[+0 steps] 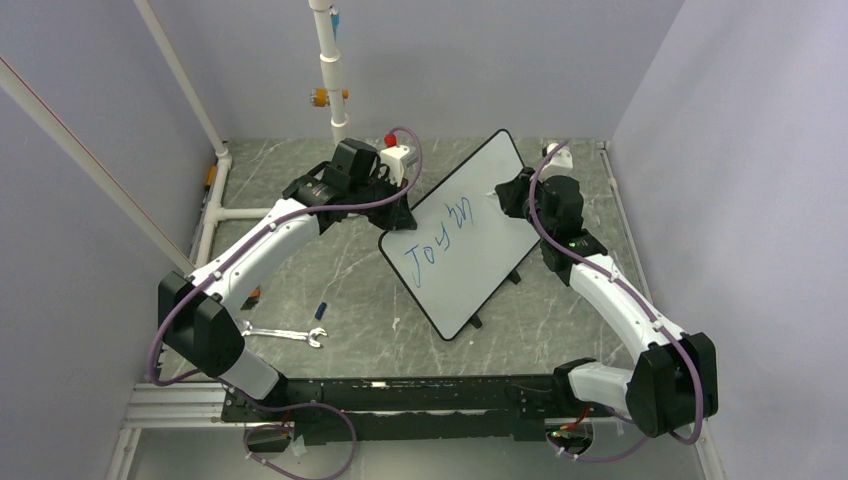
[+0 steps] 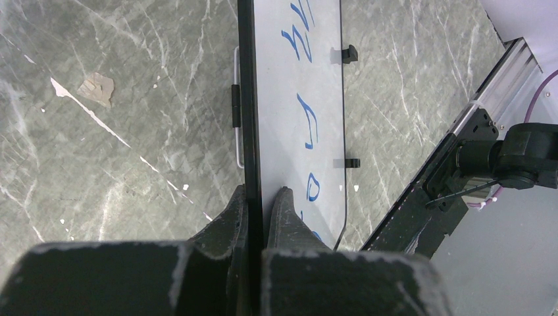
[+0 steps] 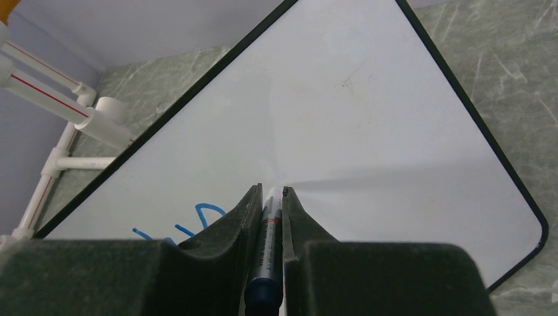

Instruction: Write a sentence on the whiteboard

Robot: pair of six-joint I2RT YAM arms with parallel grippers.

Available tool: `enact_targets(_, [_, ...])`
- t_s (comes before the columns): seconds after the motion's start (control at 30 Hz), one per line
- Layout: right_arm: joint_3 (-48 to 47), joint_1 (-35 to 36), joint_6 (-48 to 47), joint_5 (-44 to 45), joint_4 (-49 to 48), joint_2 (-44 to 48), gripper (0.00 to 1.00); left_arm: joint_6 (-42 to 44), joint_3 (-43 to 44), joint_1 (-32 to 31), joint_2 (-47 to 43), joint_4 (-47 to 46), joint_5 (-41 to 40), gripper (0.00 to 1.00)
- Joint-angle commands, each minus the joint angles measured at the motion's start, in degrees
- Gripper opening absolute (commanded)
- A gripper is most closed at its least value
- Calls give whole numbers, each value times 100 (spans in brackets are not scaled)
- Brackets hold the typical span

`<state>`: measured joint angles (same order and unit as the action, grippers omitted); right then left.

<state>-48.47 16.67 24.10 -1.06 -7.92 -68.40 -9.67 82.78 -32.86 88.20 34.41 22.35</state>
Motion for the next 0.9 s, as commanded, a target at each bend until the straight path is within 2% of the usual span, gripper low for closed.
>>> enact_targets(0.0, [-14, -28, 126, -227, -495, -105, 0, 1534, -148, -30, 96, 199, -1611, 0])
enact_targets(0.4, [-153, -33, 86, -32, -537, -449, 0, 1545, -157, -65, 118, 199, -1611, 0])
enact_targets(0.63, [-436, -34, 128, -221, -571, -664, 0, 1539, -140, -75, 162, 215, -1585, 0])
enact_targets(0.87, [-301, -34, 203, -541, -722, -625, 0, 1535, -131, -72, 186, 223, -1598, 0])
